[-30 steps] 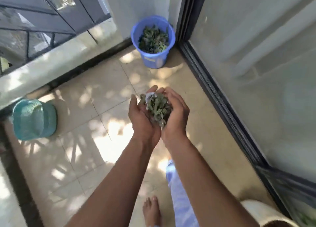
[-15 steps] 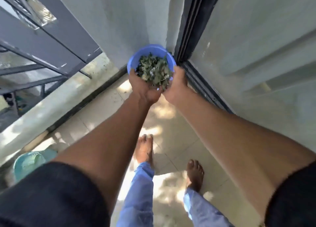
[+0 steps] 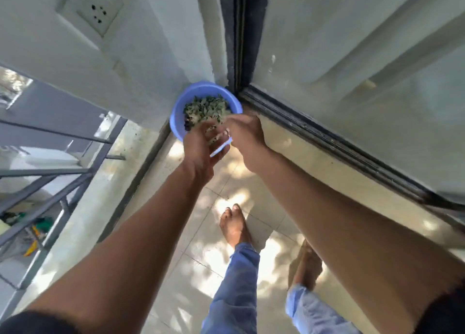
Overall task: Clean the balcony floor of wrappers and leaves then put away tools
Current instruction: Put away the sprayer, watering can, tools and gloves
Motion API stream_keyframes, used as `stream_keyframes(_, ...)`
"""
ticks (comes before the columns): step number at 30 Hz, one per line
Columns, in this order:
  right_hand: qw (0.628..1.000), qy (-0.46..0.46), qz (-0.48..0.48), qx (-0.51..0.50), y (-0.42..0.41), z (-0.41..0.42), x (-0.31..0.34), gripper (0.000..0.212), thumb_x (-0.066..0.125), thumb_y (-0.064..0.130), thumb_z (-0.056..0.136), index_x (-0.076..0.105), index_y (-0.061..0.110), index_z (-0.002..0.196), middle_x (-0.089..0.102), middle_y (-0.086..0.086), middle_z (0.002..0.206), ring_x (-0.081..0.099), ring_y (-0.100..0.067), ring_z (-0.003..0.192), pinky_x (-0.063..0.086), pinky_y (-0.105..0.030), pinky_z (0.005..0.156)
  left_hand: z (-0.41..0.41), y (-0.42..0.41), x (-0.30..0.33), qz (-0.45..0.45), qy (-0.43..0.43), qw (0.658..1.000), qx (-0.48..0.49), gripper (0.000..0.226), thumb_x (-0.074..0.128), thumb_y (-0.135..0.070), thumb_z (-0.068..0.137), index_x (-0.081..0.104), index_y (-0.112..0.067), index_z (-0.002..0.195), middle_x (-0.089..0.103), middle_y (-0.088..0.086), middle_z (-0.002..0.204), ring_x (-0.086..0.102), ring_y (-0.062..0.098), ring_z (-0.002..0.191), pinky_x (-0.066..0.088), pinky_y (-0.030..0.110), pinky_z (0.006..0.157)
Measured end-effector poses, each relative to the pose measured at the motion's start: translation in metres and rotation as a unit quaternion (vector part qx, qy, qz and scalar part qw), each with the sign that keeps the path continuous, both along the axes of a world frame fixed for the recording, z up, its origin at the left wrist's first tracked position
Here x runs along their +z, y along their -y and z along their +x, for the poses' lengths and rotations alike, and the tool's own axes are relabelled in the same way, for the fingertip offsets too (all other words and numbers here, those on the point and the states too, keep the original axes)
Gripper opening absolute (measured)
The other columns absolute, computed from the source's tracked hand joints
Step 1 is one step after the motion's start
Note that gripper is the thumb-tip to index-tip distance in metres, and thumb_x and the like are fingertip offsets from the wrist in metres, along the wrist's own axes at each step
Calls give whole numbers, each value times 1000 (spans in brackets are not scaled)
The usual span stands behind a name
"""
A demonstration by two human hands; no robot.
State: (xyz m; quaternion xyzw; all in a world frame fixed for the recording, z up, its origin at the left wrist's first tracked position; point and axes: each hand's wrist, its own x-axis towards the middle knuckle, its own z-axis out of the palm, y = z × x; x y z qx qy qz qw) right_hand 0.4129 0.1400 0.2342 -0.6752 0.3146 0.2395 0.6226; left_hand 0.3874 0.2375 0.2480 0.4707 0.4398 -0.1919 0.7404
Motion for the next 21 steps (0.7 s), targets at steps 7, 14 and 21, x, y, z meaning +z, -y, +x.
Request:
stream_keyframes(7, 992, 72, -103, -6, 93, -104, -3, 16, 61, 17, 90, 77, 19, 93, 75, 5, 87, 70, -17, 87, 58, -38, 83, -79, 80, 13, 146, 17, 964, -223, 25, 47, -14, 102, 68, -5, 113, 74, 8, 91, 67, 24, 83, 54, 35, 74)
stream_keyframes(14, 979, 50, -154, -126, 218, -270, -10, 14, 64, 15, 90, 77, 20, 94, 76, 11, 88, 70, -5, 85, 57, -31, 86, -207, 201, -1, 172, 15, 908, -383, 24, 48, -10, 102, 72, -10, 104, 77, 6, 87, 69, 22, 78, 53, 30, 67)
stream_keyframes(21, 940, 58, -201, -268, 367, -469, 18, 10, 65, 17, 94, 75, 18, 97, 77, 8, 93, 70, -5, 85, 56, -22, 81, -358, 369, 17, 170, 128, 789, -577, 25, 50, -11, 100, 74, -17, 99, 78, 5, 85, 71, 20, 75, 58, 36, 70)
